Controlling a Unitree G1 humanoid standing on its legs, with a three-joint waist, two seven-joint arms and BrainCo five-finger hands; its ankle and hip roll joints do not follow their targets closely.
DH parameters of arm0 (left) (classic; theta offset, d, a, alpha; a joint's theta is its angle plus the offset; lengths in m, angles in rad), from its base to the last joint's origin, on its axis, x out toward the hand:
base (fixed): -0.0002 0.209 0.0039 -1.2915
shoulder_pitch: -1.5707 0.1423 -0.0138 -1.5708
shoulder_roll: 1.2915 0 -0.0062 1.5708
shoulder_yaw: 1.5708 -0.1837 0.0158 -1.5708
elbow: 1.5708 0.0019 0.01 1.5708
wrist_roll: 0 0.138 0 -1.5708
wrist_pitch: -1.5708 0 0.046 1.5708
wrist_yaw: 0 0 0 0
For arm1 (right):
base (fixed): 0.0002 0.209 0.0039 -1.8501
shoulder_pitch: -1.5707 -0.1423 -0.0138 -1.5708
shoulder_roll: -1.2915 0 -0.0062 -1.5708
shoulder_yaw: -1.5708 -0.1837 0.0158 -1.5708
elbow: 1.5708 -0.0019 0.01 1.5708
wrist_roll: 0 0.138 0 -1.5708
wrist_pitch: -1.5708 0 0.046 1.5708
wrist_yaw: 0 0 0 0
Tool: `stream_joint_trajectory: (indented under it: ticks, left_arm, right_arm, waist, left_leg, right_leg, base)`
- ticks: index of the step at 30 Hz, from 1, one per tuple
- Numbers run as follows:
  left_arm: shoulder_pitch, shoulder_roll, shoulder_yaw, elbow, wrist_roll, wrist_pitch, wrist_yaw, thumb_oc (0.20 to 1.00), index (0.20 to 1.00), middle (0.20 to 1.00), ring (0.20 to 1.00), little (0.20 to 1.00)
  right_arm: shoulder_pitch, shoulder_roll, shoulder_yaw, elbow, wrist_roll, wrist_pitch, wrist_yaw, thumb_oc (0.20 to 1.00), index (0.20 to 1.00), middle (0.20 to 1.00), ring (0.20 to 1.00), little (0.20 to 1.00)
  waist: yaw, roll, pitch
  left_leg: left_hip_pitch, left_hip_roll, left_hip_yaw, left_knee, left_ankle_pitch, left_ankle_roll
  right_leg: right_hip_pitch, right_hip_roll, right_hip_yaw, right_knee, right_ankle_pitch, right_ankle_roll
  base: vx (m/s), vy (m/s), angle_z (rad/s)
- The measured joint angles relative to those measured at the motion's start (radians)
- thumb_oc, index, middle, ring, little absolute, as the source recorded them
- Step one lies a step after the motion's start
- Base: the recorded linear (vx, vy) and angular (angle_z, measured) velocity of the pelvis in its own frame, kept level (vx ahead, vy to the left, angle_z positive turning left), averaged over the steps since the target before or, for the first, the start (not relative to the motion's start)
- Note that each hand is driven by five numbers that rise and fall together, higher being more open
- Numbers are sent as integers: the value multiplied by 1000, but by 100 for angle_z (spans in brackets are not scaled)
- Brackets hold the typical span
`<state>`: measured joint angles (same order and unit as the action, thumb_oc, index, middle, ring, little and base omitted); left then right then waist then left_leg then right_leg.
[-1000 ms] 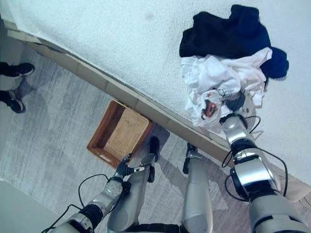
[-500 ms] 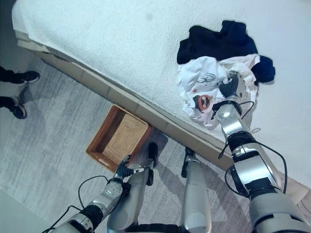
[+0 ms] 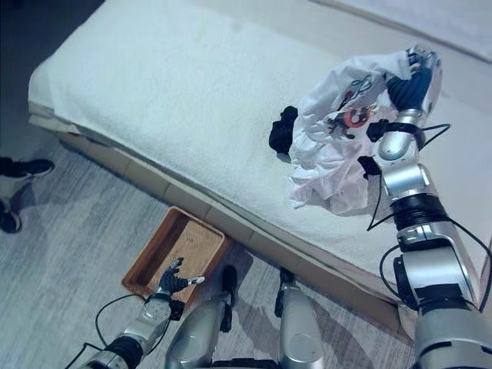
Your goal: Pick up clothes into the bucket
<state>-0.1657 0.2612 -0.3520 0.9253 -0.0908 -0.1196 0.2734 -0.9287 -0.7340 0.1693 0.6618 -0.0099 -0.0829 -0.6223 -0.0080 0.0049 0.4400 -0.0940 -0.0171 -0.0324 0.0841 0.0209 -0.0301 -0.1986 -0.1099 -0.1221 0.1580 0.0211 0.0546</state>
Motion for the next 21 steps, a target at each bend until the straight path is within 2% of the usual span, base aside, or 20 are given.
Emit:
stream_joint_trajectory:
  ticks: [4, 9, 15, 18, 20, 21]
  left_arm:
    - [48, 3, 20, -24, 0, 4, -21, 1000, 1000, 1000, 1000, 1000]
    - [89, 9, 19, -86, 0, 9, -49, 1000, 1000, 1000, 1000, 1000]
    - [122, 95, 10, -441, -10, 8, -89, 1000, 1000, 1000, 1000, 1000]
    - [66, 172, 35, -640, -30, 2, -94, 1000, 1000, 1000, 1000, 1000]
    - [17, 198, 36, -714, -48, 1, -94, 1000, 1000, 1000, 1000, 1000]
    - [-56, 202, 42, -755, -52, -2, -91, 1000, 1000, 1000, 1000, 1000]
  right_arm:
    - [1, -40, -1, -1, 0, 0, 8, 200, 200, 200, 200, 200]
    - [0, -73, -1, -20, -1, 1, 21, 200, 200, 200, 200, 200]
    - [0, -139, 38, -33, 3, 1, 111, 200, 200, 200, 200, 200]
    - [0, -168, 118, -84, 44, 2, 217, 200, 200, 200, 200, 200]
    - [20, -169, 133, -141, 70, 2, 258, 200, 200, 200, 200, 200]
    - [32, -174, 162, -178, 103, 0, 299, 200, 200, 200, 200, 200]
  waist:
    - [-7, -6, -94]
    - [-7, -16, -161]
    - [-5, -25, -213]
    - [-34, -30, -238]
    - [-34, -32, -241]
    - [-56, -31, -252]
  left_leg:
    - [62, 9, 6, -43, 0, 0]
    - [112, 18, 8, -75, 0, -1]
    - [153, 25, 19, -94, 0, -1]
    - [160, 27, 27, -98, -1, -2]
    - [172, 27, 29, -100, -1, -2]
    - [174, 27, 30, -102, -1, -2]
  right_leg:
    - [76, 7, 0, -75, 12, 10]
    - [130, 18, -1, -115, 16, 9]
    - [167, 25, 0, -132, 17, 11]
    - [176, 25, 3, -143, 18, 16]
    - [186, 27, 5, -147, 21, 18]
    - [190, 27, 6, -151, 21, 19]
  base:
    - [51, -4, -5]
    - [70, 0, -1]
    - [60, 0, -2]
    - [55, -9, -4]
    - [49, -13, -5]
    - [35, -9, 1]
